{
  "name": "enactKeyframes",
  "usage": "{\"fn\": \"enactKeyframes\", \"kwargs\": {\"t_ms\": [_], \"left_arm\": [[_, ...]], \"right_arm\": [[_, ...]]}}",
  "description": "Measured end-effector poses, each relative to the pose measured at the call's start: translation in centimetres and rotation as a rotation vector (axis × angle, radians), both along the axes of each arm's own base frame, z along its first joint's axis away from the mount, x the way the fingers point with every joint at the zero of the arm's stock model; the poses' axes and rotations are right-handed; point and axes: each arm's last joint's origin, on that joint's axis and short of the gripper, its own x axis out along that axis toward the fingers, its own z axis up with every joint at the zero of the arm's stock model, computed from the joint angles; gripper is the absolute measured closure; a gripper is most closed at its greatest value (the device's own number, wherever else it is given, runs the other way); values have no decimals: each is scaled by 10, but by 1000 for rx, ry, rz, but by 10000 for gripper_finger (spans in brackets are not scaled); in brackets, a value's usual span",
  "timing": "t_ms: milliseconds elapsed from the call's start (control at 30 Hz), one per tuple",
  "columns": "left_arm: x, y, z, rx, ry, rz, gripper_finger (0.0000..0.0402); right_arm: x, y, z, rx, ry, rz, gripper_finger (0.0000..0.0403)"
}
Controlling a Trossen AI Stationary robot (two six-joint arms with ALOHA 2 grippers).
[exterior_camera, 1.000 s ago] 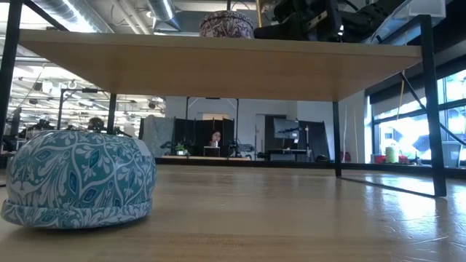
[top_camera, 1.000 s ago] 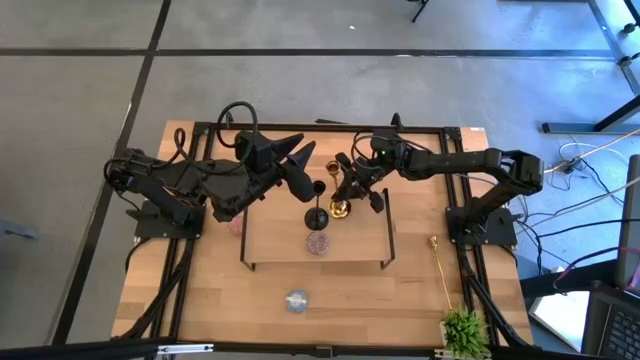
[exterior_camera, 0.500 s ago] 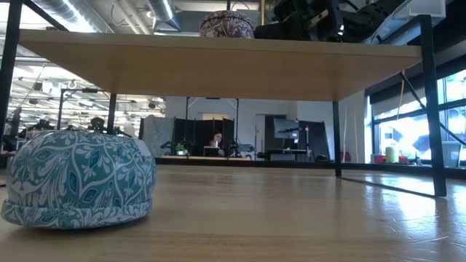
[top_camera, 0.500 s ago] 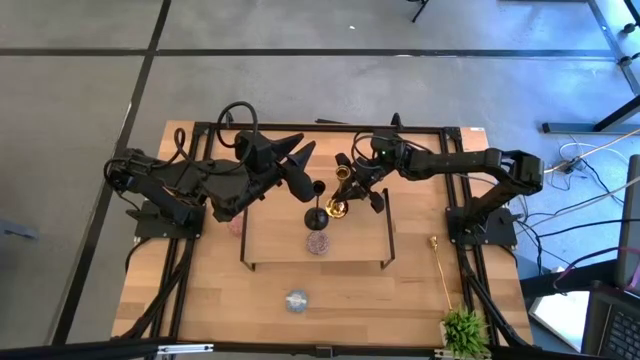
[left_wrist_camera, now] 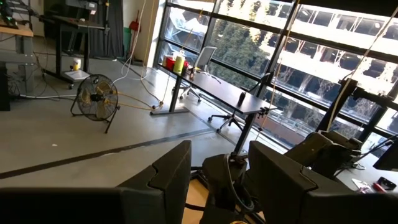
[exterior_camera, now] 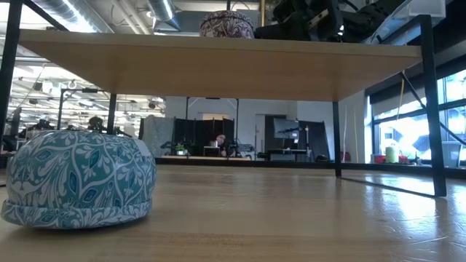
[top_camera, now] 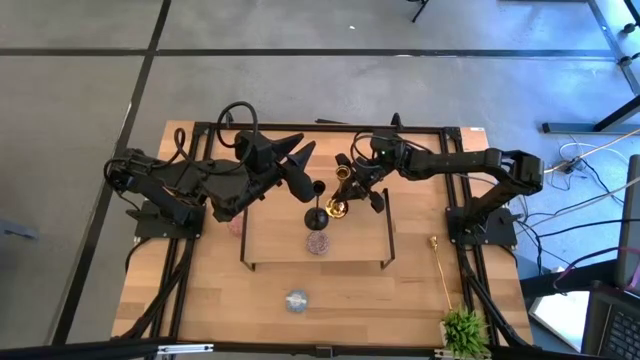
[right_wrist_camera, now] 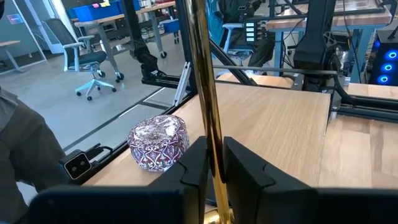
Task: Pick & Place candle stick holders
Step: Put the gold candle holder on the shelf, then put the blue scented candle on the shelf
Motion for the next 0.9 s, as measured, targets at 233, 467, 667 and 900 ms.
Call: {"fn": "enactKeyframes", "kwargs": {"t_ms": [233,467,667,900], "left_arm": [[0,0,0,0,0,1,245],[0,0,0,0,0,2,245],[0,0,0,6,6,21,245],[0,2,0,8,7,31,245]], "right_arm": [[-1,-2,1,7,-3,11,351],[-7,-7,11,5,-39,9,317],[-8,-8,11,21,-23,4,242],[-8,-6,11,41,-8,6,197]]}}
